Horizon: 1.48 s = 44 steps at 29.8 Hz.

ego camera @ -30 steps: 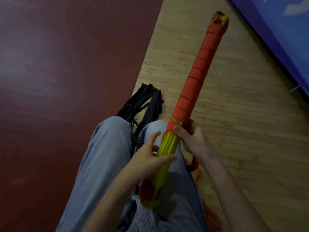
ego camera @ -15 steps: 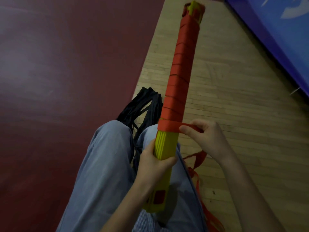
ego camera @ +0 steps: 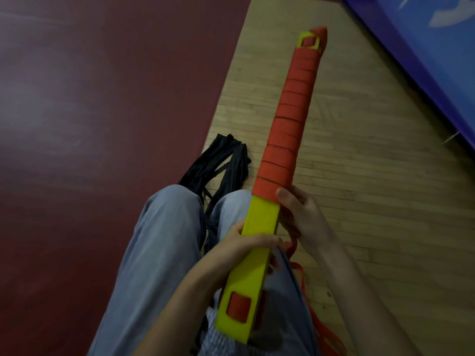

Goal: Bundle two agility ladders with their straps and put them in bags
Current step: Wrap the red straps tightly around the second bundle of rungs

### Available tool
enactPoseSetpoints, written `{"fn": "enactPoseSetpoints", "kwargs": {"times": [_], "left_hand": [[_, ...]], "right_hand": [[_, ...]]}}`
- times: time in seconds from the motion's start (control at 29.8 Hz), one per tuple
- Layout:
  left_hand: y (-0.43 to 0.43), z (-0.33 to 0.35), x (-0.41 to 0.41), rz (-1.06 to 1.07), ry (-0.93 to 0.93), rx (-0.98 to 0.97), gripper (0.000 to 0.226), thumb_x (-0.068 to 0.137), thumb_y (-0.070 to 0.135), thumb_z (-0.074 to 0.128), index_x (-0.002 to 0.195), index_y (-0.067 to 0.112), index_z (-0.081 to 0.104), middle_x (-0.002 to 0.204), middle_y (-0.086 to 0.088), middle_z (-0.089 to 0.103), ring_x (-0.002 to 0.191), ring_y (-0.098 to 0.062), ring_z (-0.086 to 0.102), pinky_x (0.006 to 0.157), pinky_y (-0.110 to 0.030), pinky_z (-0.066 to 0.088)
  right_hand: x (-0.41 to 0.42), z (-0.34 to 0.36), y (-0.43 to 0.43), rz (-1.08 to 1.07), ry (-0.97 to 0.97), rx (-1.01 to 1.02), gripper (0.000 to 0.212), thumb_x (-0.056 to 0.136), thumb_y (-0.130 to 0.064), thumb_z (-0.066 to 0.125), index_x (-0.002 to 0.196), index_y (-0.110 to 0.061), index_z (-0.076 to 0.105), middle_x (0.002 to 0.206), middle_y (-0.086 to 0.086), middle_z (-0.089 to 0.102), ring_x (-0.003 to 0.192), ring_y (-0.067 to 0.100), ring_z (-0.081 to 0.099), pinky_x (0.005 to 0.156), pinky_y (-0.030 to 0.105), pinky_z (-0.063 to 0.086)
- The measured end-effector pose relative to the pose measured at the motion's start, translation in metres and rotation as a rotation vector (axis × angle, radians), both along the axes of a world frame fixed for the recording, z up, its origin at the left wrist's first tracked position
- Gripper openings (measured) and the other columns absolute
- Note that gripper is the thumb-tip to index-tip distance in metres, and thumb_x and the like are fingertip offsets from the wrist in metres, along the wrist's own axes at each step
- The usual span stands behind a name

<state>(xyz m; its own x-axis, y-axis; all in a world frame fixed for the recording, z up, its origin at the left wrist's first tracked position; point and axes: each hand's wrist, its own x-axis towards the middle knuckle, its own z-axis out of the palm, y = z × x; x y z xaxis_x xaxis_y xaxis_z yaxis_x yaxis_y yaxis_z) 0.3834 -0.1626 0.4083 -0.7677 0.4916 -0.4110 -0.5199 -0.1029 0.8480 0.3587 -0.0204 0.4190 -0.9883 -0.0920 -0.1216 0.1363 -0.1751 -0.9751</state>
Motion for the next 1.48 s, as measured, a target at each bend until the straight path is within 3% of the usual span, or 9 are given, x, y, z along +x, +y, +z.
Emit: {"fn": "enactPoseSetpoints", "kwargs": {"times": [0.13, 0.3, 0.54, 0.71, 0.87, 1.11, 1.24, 1.38, 1.48], "left_hand": [[-0.001, -0.005, -0.004, 0.005, 0.232, -0.447, 0.065, 0.078, 0.025, 0.072, 0.129, 0.036, 0.033, 0.108, 0.005, 0.057, 0.094, -0.013, 0.060, 0.084, -0.033, 0.051], [0.025, -0.014, 0.015, 0.243, 0.526, -0.711, 0.061, 0.072, 0.032, 0.072, 0.098, 0.048, 0.019, 0.079, 0.013, 0.050, 0.068, 0.000, 0.050, 0.058, -0.020, 0.040], [0.005, -0.002, 0.003, 0.143, 0.208, -0.102, 0.034, 0.066, 0.003, 0.077, 0.084, 0.020, 0.054, 0.063, 0.002, 0.052, 0.050, -0.006, 0.052, 0.049, -0.022, 0.045], [-0.011, -0.007, 0.007, -0.209, -0.147, 0.362, 0.051, 0.039, 0.025, 0.092, 0.082, 0.014, 0.067, 0.068, -0.001, 0.057, 0.052, -0.012, 0.055, 0.047, -0.023, 0.047], [-0.013, -0.009, -0.003, -0.291, 0.095, -0.147, 0.038, 0.072, 0.028, 0.076, 0.102, 0.023, 0.054, 0.092, -0.001, 0.065, 0.076, -0.012, 0.066, 0.072, -0.027, 0.056], [0.017, -0.022, 0.025, 0.146, 0.476, -0.711, 0.059, 0.069, 0.033, 0.073, 0.102, 0.047, 0.026, 0.081, 0.008, 0.055, 0.072, -0.012, 0.060, 0.069, -0.036, 0.054], [0.017, -0.019, 0.016, 0.255, 0.362, -0.429, 0.033, 0.067, 0.007, 0.070, 0.086, 0.025, 0.050, 0.064, 0.006, 0.049, 0.050, -0.003, 0.050, 0.051, -0.019, 0.045], [0.014, -0.006, 0.014, 0.216, 0.160, -0.104, 0.025, 0.053, 0.007, 0.065, 0.073, 0.016, 0.053, 0.049, 0.010, 0.054, 0.048, -0.008, 0.053, 0.050, -0.024, 0.045], [0.005, -0.002, 0.011, 0.087, 0.009, 0.099, 0.040, 0.038, 0.010, 0.065, 0.077, 0.010, 0.056, 0.050, 0.002, 0.059, 0.041, -0.010, 0.056, 0.039, -0.020, 0.042]], "right_hand": [[0.000, -0.014, -0.003, -0.112, 0.039, 0.211, 0.013, 0.087, -0.007, 0.057, 0.078, -0.016, 0.059, 0.039, -0.015, 0.054, 0.037, -0.005, 0.049, 0.038, 0.006, 0.035], [0.003, -0.021, -0.006, -0.088, 0.131, 0.312, 0.012, 0.079, -0.016, 0.068, 0.082, -0.026, 0.063, 0.065, -0.022, 0.068, 0.066, -0.009, 0.062, 0.059, 0.007, 0.044], [0.006, -0.010, 0.012, 0.092, 0.128, 0.236, 0.062, 0.064, -0.044, 0.078, 0.115, -0.022, 0.051, 0.074, -0.016, 0.071, 0.061, -0.007, 0.062, 0.054, 0.006, 0.044], [0.009, -0.026, 0.006, 0.207, 0.026, 0.101, 0.065, 0.052, -0.069, 0.074, 0.097, -0.022, 0.070, 0.104, 0.051, 0.046, 0.055, 0.023, 0.045, 0.045, 0.025, 0.032], [0.016, -0.028, 0.009, 0.080, -0.093, 0.050, 0.060, 0.058, -0.032, 0.081, 0.104, -0.002, 0.058, 0.073, -0.005, 0.073, 0.058, 0.001, 0.064, 0.049, 0.011, 0.046], [0.010, -0.030, -0.002, -0.098, -0.014, 0.234, 0.016, 0.081, -0.015, 0.066, 0.093, -0.022, 0.058, 0.080, -0.008, 0.067, 0.066, -0.003, 0.065, 0.055, 0.010, 0.047], [0.008, -0.018, 0.005, 0.020, 0.077, 0.302, 0.031, 0.073, -0.033, 0.074, 0.097, -0.026, 0.056, 0.086, -0.010, 0.067, 0.073, -0.004, 0.064, 0.062, 0.009, 0.047], [0.012, -0.020, 0.010, 0.164, 0.045, 0.082, 0.062, 0.055, -0.047, 0.078, 0.105, -0.018, 0.056, 0.055, -0.011, 0.061, 0.039, -0.003, 0.049, 0.040, 0.006, 0.035], [0.009, -0.035, 0.002, 0.224, 0.000, 0.010, 0.071, 0.054, -0.067, 0.074, 0.106, -0.019, 0.066, 0.089, 0.037, 0.059, 0.056, 0.019, 0.048, 0.047, 0.021, 0.030]]}}
